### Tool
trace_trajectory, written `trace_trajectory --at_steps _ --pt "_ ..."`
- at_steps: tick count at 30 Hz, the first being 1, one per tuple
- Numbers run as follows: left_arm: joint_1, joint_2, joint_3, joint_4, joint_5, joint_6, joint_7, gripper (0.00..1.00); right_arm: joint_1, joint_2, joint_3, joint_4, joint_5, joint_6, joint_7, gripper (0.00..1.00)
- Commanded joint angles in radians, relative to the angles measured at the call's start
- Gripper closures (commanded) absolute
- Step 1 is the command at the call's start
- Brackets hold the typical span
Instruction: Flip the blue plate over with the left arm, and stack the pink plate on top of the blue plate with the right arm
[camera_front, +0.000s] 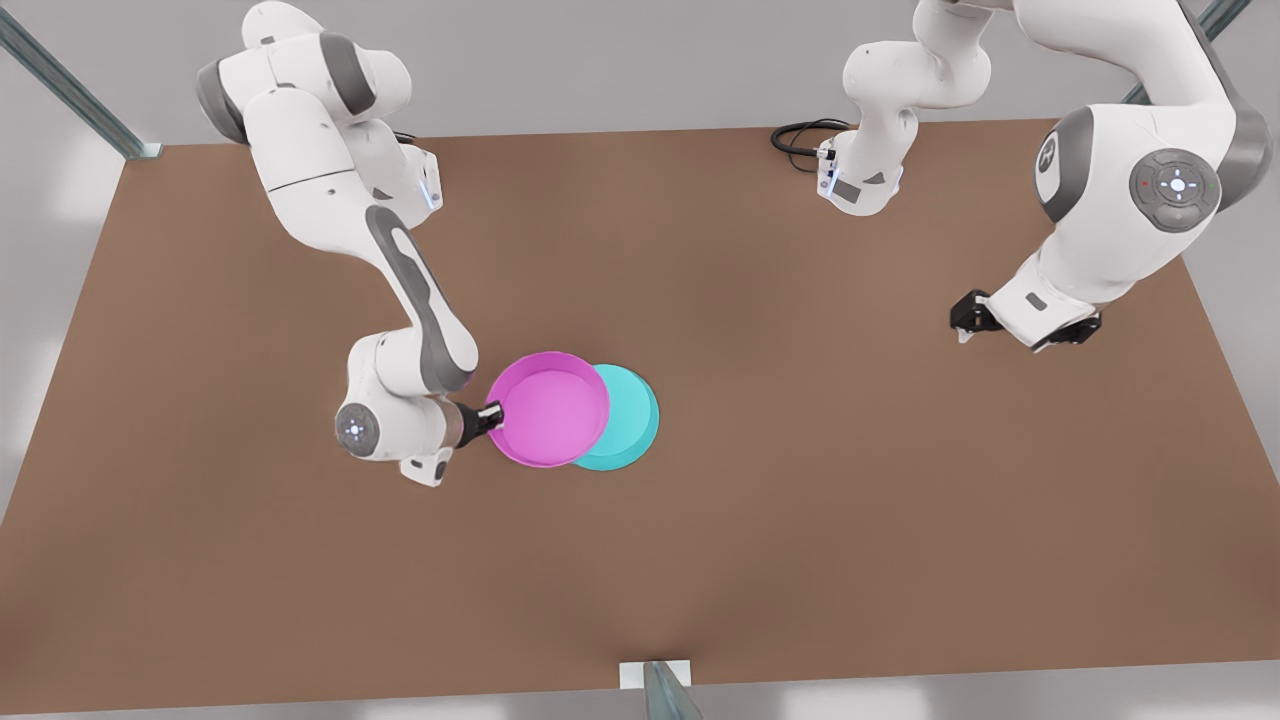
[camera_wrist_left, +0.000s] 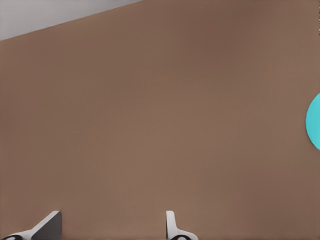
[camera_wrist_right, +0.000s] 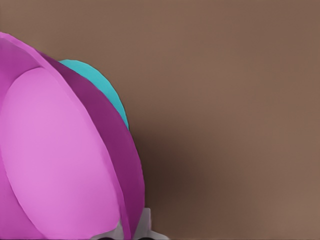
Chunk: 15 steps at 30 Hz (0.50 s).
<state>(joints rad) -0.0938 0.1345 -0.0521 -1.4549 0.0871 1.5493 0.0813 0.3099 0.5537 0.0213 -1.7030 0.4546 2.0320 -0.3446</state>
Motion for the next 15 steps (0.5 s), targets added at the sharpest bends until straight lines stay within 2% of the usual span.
trace_trajectory --at_steps 1,5,9,10,11,12,13,15 --pt "0.0 0.0 0.0 0.001 0.0 0.0 0.0 0.0 0.006 0.002 0.0 0.003 -0.007 0.001 0.004 0.79" --pt "0.0 -0.001 0.005 0.001 -0.023 0.0 -0.011 0.0 0.089 0.029 0.0 0.045 0.01 0.011 0.006 0.79" --pt "0.0 -0.004 0.014 0.001 -0.041 -0.002 -0.014 0.0 0.095 0.058 0.0 0.074 0.009 0.011 0.004 0.78" --pt "0.0 -0.003 0.014 0.001 -0.041 -0.002 -0.014 0.0 0.095 0.058 0.0 0.074 0.009 0.011 0.004 0.76" --pt "0.0 -0.003 0.014 0.001 -0.041 -0.002 -0.014 0.0 0.095 0.058 0.0 0.075 0.009 0.011 0.004 0.67" --pt "0.0 -0.001 0.014 0.001 -0.041 -0.002 -0.014 0.0 0.095 0.06 0.0 0.077 0.01 0.011 0.004 0.26" --pt "0.0 -0.001 0.011 0.001 -0.04 -0.002 -0.014 0.0 0.09 0.06 0.0 0.078 0.01 0.013 0.003 0.0" --pt "0.0 0.0 0.011 0.001 -0.04 -0.002 -0.015 0.0 0.09 0.058 0.0 0.078 0.01 0.013 0.003 0.0"
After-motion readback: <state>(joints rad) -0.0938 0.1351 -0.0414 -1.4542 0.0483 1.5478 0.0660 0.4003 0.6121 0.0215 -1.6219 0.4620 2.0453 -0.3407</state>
